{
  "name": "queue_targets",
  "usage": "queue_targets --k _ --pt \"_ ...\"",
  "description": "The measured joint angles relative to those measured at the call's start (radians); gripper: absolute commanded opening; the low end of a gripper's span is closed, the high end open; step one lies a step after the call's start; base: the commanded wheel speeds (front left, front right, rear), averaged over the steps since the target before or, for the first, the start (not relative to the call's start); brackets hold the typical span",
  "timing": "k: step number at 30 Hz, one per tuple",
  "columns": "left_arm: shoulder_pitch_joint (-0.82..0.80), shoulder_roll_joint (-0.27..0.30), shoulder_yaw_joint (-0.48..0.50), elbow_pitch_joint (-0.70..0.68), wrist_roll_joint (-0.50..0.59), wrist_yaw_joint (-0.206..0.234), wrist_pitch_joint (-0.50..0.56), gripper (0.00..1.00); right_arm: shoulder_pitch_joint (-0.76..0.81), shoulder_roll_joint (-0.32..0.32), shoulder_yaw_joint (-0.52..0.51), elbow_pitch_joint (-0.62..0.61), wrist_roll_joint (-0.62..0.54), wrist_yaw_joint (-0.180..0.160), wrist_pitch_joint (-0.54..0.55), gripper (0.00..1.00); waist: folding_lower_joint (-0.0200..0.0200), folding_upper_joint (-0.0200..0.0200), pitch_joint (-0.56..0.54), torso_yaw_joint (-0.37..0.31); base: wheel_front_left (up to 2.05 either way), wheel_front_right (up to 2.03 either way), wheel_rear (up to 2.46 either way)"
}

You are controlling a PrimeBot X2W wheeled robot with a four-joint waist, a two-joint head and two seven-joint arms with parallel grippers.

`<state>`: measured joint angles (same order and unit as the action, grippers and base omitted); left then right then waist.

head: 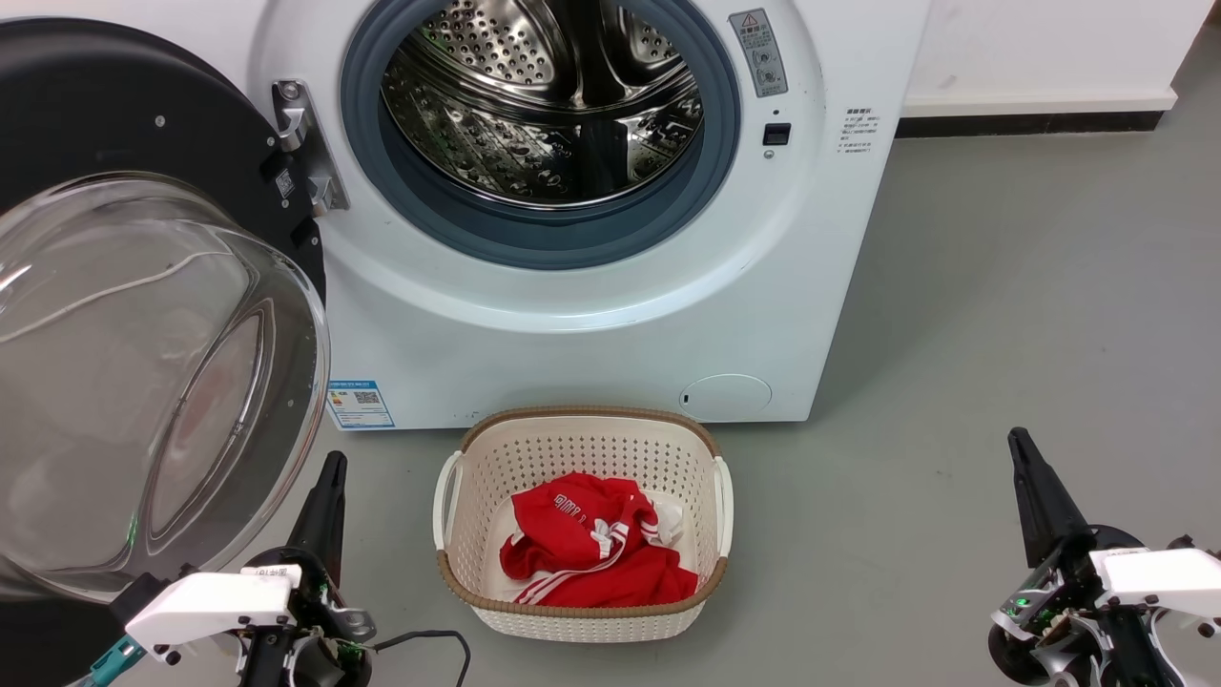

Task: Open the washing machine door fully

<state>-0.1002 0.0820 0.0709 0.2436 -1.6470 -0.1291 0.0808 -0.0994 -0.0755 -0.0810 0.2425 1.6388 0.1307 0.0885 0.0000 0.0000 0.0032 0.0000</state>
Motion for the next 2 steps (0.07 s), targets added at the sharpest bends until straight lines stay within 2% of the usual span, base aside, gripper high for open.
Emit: queue_targets --k 2 --pt "-0.002 -0.001 0.001 0.000 -0.001 0.000 0.000 0.00 0.000 0.000 -0.001 0.000 0.000 0.000 0.000 0.00 0.0000 0.0000 0.000 0.000 0.00 0.00 0.00"
